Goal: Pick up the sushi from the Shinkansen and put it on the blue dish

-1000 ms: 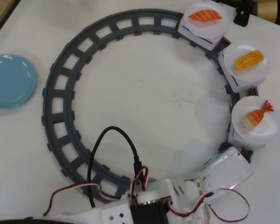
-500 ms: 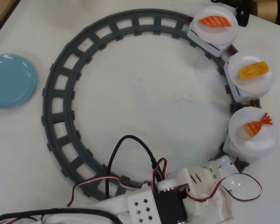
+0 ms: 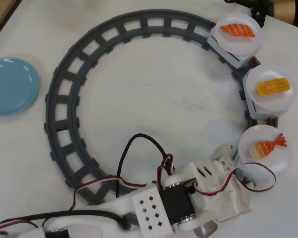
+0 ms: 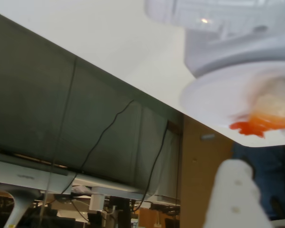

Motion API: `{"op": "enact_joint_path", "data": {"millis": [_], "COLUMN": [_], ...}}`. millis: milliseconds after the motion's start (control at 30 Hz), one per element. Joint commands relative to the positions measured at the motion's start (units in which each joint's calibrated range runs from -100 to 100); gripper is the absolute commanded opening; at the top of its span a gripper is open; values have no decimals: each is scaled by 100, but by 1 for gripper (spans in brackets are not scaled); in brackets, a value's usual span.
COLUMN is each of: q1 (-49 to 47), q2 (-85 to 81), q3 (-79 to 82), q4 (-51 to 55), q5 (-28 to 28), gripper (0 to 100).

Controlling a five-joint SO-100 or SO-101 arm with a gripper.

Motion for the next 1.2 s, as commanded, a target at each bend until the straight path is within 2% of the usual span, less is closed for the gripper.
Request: {"op": "enact_joint_path", "data": {"millis": [0, 733, 800, 1000, 1167], "q1": [-125, 78, 78, 16, 25], "q2": [-35, 911, 911, 911, 861], "q3": [-250, -944, -935, -944, -935], "q4": [-92, -92, -92, -84, -33], "q5": [19, 9, 9, -331, -415], "gripper": [32, 32, 28, 3, 6]}}
